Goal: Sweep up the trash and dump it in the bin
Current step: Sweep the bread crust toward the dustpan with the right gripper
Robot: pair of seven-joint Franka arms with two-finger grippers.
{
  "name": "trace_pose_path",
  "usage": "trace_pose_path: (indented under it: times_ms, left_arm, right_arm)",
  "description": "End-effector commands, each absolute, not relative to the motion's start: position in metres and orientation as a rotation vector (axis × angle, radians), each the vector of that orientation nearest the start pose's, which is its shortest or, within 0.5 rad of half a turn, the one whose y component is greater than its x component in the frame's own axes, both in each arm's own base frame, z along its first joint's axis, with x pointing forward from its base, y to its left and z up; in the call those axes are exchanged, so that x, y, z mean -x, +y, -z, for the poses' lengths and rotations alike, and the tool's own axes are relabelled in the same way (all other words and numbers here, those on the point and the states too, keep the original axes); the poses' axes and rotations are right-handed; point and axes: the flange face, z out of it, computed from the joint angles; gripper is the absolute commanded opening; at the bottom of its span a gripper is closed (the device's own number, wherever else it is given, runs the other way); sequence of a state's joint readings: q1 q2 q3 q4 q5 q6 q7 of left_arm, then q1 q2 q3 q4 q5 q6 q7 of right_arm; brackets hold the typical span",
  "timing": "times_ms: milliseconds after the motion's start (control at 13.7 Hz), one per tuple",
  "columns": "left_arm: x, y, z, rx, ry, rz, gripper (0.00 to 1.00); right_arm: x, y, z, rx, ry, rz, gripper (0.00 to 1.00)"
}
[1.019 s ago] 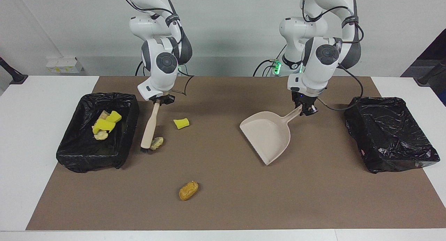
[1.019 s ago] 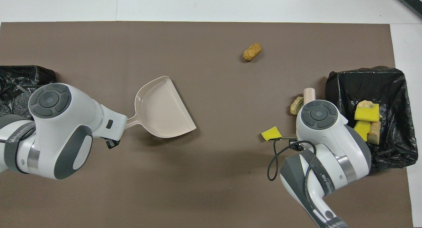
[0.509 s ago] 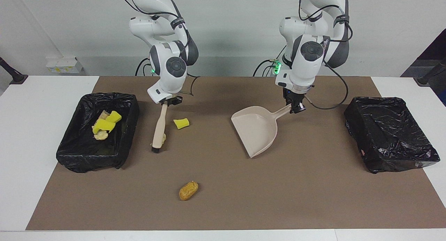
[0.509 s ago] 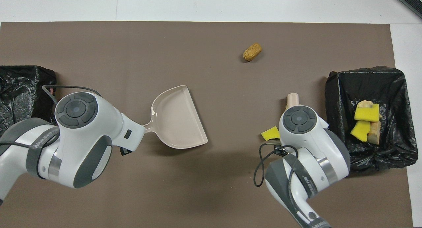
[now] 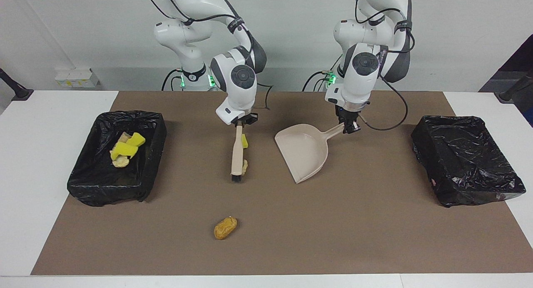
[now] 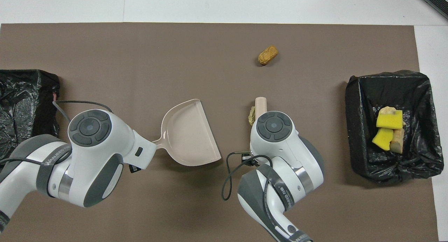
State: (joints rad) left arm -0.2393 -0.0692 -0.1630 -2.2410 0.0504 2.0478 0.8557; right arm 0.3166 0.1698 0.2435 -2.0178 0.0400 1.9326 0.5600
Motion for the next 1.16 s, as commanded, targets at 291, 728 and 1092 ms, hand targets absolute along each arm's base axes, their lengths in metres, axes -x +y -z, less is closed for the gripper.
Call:
trace_pose_path:
  times_ms: [291,728,1092]
  left_arm:
    - [-0.429,-0.185,-0.384,2.466,1.853,-0.191,0.0]
    - [-0.43,-0.186,-0.384,2.44,1.868,-0.154,0.0]
    - [-0.422,-0.199,-0.375,2.354,1.923,-0.156,0.0]
  right_arm:
    - [-0.494,0.29,-0.41,3.159,0.128,-0.522,0.0]
    - [-0.436,0.233,-0.389,3.221,0.309,-0.736,0.0]
    - [-0.363,0.243,-0.367,3.221,0.448,-0.753,0.0]
